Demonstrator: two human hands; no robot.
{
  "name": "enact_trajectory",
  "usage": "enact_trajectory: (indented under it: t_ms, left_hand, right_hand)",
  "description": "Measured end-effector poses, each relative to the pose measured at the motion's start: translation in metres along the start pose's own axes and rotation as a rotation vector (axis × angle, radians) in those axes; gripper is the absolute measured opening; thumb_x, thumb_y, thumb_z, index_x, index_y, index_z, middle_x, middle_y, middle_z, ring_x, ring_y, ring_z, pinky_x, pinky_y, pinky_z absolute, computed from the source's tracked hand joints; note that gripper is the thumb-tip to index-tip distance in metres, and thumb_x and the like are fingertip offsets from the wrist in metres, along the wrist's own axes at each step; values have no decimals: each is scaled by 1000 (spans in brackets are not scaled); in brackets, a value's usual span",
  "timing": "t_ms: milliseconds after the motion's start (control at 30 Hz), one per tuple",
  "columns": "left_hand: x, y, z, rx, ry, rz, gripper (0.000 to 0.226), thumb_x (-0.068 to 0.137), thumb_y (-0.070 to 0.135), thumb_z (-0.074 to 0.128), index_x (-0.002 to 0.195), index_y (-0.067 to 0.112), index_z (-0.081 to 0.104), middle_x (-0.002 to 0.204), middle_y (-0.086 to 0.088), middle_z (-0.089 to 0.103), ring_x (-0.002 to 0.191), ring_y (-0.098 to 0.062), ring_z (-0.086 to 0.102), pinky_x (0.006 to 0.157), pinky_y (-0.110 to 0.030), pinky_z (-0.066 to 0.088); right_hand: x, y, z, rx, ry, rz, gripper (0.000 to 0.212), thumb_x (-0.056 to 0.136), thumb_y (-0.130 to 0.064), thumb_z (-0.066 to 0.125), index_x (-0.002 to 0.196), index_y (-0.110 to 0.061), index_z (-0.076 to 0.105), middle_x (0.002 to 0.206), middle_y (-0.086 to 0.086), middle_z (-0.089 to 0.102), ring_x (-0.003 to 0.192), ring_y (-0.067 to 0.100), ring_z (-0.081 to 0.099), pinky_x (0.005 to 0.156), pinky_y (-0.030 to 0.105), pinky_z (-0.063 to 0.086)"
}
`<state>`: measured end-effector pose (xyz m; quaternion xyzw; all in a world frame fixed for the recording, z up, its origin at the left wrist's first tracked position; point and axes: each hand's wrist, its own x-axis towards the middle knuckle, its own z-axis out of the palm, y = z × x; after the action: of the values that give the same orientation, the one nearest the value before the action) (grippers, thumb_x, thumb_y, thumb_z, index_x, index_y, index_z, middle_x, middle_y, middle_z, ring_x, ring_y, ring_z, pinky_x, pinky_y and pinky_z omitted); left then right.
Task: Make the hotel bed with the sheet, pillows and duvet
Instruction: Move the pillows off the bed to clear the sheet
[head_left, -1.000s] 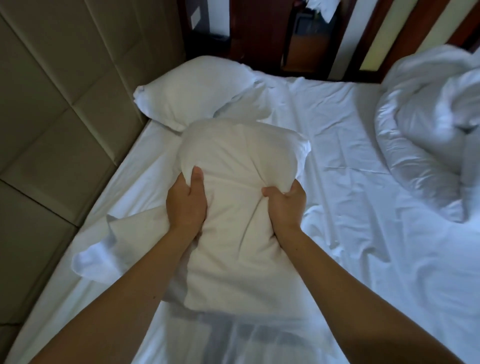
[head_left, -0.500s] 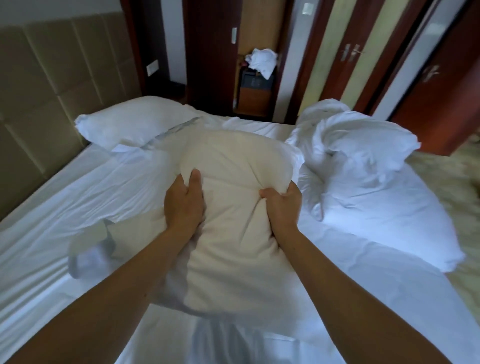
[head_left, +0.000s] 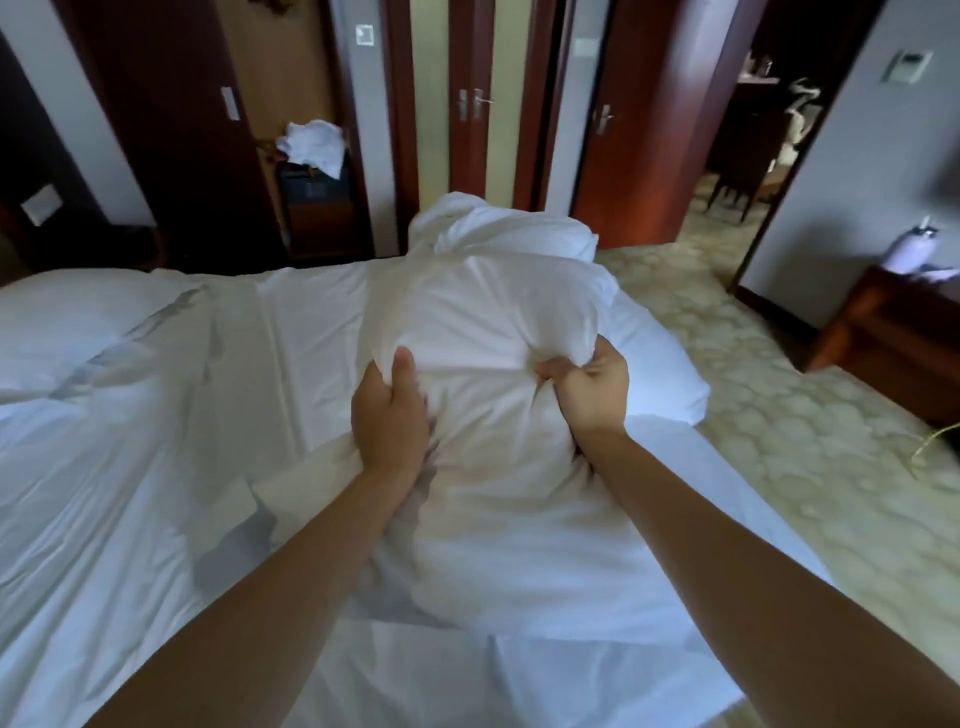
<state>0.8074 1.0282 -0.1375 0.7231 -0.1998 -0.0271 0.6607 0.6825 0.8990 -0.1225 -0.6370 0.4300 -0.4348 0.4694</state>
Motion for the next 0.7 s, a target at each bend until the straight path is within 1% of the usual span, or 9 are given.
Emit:
enact_trajectory:
  t_ms: [100,200,267,367,433,467,567,633,700]
  left_hand:
    - [-15,11,45,-46,-10,24,34,100,35,43,97,8,62,88,2,65,91,-15,59,82,-24,41]
    - [-30,22,98,-69,-2,27,21,101,30,44,96,18,60,79,21,55,85,-3,51,73,-12,36]
    - [-40,23,138,-53,6,19,20,101,29,43,97,18,59,76,23,50,83,-1,48,74,-11,33]
    - [-58,9,204,38,-9,-62,33,100,38,42,100,12,63,83,4,64,88,-15,59,81,-23,43]
    - [-76,-7,245,147,-52,-99,43,98,44,43,102,7,64,95,-11,70,96,-27,65,84,-33,49]
    - [-86,-15,263,232,-87,-103,44,98,43,43,100,5,65,98,-15,70,98,-31,64,82,-33,48]
    - [-113,-40,305,515,-316,-176,45,100,40,39,103,3,63,105,-16,67,105,-33,60,79,-30,40]
    - [-122,-63,325,716,-604,-282,45,100,41,38,105,4,63,109,-14,66,107,-31,60,83,-32,43]
    - [-127,-84,340,819,-842,-411,41,97,36,42,113,3,62,118,-15,63,110,-30,59,89,-34,46]
  right_hand:
    - [28,11,-38,-7,26,-4,18,59,-17,69,74,-15,59,68,-4,62,72,21,61,69,36,52]
    - [65,28,-73,-19,39,-14,24,56,-21,67,75,-9,58,66,-2,59,68,20,58,67,36,50]
    - [94,42,-98,-42,30,-31,18,61,-18,70,73,-11,57,65,-4,58,65,18,56,64,34,48]
    - [146,72,-143,-179,-7,-31,13,73,-16,71,80,-17,60,67,-5,60,64,13,56,58,27,41]
    - [179,100,-177,-264,-59,4,18,75,-21,70,90,-16,63,77,2,67,72,21,62,64,30,48]
    - [195,116,-192,-327,-98,20,22,76,-24,69,96,-16,64,83,3,69,79,25,63,69,33,50]
    - [230,169,-233,-627,-237,106,37,82,-30,62,116,-18,57,99,2,64,95,28,60,76,33,44]
    - [242,207,-256,-820,-342,204,33,83,-29,55,113,-14,53,101,7,59,102,31,59,79,34,42]
    - [244,243,-271,-860,-475,319,32,79,-24,55,109,-11,57,105,12,62,103,32,61,81,34,46]
